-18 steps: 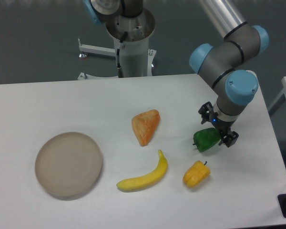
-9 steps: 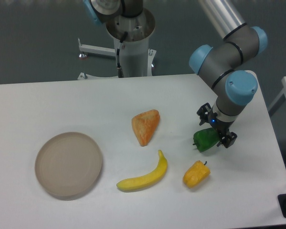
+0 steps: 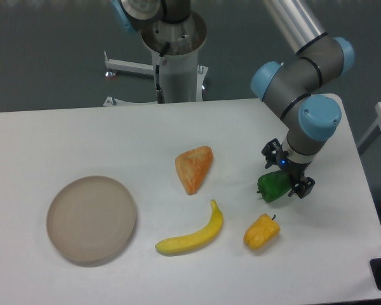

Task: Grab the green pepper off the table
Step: 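Align the open gripper above the green pepper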

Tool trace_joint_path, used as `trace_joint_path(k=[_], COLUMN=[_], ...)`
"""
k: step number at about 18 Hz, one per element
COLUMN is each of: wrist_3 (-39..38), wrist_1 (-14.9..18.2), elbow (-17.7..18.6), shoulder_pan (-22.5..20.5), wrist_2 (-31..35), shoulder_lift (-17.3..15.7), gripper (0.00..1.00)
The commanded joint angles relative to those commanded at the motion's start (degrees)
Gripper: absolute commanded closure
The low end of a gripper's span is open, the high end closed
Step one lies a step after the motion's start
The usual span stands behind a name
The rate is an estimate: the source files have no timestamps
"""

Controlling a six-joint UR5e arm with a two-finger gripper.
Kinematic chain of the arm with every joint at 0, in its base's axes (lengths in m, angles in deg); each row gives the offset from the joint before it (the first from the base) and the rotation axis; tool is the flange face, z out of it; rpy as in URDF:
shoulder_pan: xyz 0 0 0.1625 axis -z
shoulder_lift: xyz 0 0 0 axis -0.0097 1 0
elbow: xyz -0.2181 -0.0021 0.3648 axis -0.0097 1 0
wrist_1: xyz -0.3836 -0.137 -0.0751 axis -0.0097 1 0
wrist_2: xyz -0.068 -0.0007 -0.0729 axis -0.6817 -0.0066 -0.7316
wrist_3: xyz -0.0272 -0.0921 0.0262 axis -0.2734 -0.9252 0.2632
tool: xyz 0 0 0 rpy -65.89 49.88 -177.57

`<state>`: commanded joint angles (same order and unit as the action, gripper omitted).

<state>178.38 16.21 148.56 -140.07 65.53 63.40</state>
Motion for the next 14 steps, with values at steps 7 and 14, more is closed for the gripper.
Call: trace_joint_path(k=[7, 14], wrist_3=[-0.2, -0.4], wrist_1=[-0.1, -2.5], elbow=[0.3, 2.0], shoulder_pan=[0.2, 0.5], wrist_2=[0.0, 0.0], shoulder_lift=[0.4, 0.4], gripper=[0.00, 0.00])
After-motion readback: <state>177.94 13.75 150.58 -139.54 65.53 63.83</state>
